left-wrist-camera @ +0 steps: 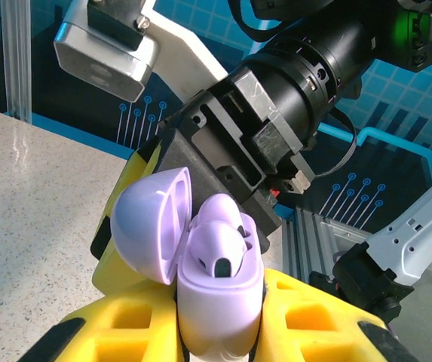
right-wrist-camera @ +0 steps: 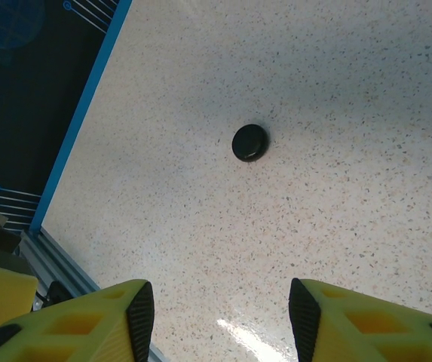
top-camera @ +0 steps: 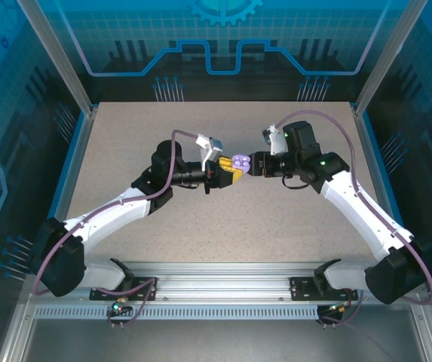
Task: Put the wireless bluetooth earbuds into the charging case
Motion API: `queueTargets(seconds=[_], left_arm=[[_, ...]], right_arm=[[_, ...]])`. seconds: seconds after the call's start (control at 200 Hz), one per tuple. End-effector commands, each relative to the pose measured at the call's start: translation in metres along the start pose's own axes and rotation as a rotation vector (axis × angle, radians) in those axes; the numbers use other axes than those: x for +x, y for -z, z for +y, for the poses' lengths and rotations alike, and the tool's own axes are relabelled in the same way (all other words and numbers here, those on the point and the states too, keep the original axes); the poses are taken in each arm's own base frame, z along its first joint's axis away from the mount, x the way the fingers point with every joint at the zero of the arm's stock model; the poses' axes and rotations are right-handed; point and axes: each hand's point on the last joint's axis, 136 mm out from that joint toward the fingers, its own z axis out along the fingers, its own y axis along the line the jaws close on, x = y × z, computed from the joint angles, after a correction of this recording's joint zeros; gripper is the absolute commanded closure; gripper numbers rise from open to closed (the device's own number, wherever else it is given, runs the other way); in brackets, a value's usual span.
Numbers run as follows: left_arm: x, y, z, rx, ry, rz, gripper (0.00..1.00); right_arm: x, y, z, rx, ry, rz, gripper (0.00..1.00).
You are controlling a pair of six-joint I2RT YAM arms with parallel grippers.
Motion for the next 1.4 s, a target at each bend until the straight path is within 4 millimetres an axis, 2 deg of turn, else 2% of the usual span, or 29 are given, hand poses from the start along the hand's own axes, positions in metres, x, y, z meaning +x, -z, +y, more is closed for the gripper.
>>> queueTargets(seconds=[0.0,0.225,0.475,0.76,0.99,1.391], left_arm=[[0.016,-0.002,0.005,-0.021,0.06,0.053,0.99],[0.022,-0.005,0.015,-0.05,0.098,0.064,0.99],[0.021,-0.006,0.011,-0.012,0.11,0.07,0.99],[0.009,-0.001,-0.004,0.037,0.07,0.037,1.0],[0.005,0.0,-0.013,0.086,0.064,0.032,1.0],[0.001,0.004,-0.016,0.072,0.045,0.027,1.0]], right_arm=[[-0.018,0.024,0.039,-0.121,0.103,-0.097,0.47],[-0.019,0.034,0.046,-0.148,0.147,-0.135,0.47],[-0.021,0.036,0.049,-0.162,0.156,-0.157,0.47],[-0.019,0.022,0.025,-0.089,0.071,-0.121,0.48],[-0.019,0.019,0.025,-0.128,0.057,-0.117,0.48],[-0.02,0.015,-0.005,-0.048,-0.021,-0.123,0.47]])
